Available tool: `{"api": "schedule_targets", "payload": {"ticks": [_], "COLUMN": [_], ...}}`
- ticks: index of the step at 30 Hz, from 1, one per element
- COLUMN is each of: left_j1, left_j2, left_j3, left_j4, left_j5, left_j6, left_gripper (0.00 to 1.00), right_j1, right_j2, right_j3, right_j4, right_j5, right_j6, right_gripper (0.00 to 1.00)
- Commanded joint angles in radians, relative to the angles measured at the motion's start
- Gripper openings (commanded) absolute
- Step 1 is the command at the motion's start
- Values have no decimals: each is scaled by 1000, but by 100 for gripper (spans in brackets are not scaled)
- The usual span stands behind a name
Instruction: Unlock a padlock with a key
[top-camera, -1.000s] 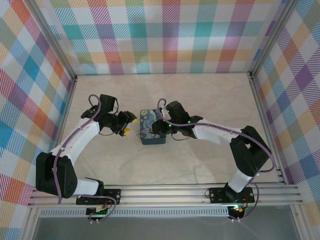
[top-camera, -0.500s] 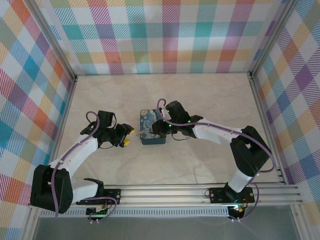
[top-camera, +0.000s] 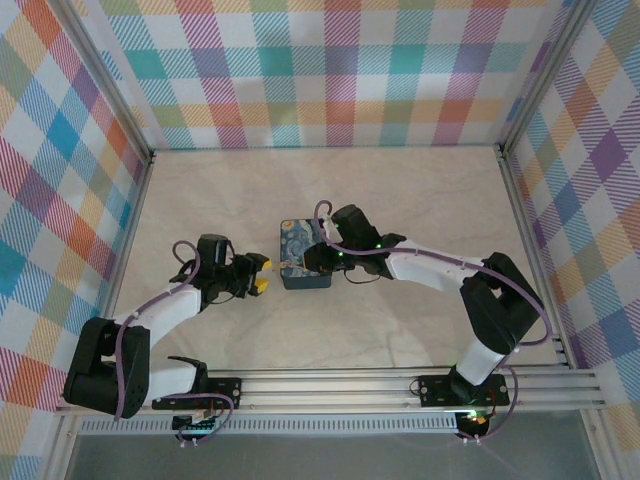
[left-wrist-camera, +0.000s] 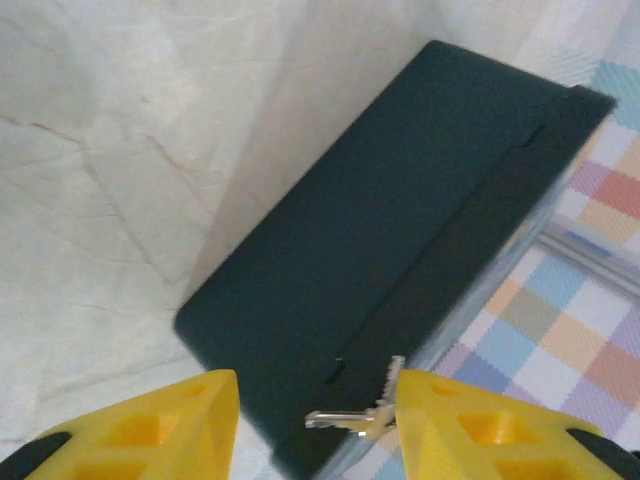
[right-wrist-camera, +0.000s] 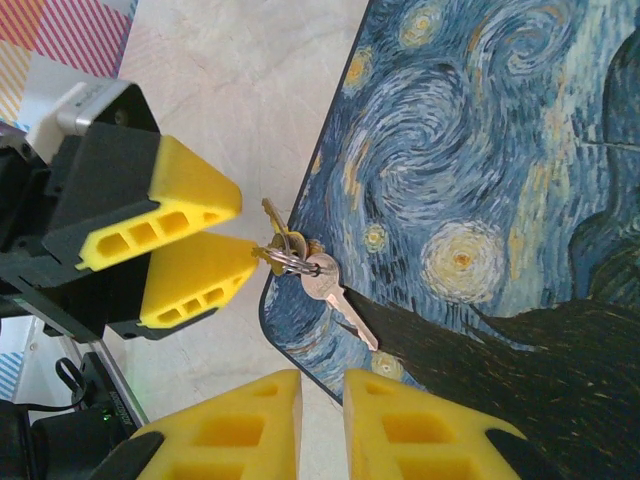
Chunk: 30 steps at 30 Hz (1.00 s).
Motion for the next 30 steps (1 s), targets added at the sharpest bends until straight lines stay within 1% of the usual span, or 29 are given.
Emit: {"api": "schedule_targets", "payload": {"ticks": [1, 9, 19, 27, 30], "left_j1": [10, 9, -5, -30, -46], "left_j2": [-18, 1, 34, 47, 55], "left_j3": [-20, -47, -31, -20, -15], "left_j4": [79, 141, 158, 169, 180], "left_j5": [2, 16, 32, 23, 17], "left_j6": [-43, -99, -107, -113, -120], "left_gripper": [44, 41, 40, 39, 38], "right_j1": [8, 12, 13, 13, 13], "right_j2": [-17, -6, 0, 2, 3], "right_j3": [-15, -12, -5, -6, -9], "right_j4": [32, 35, 40, 43, 45], "right_j5": [-14, -16, -17, -16, -16], "right_j6": [15, 16, 19, 19, 21], "right_gripper": [18, 19, 19, 19, 19]}}
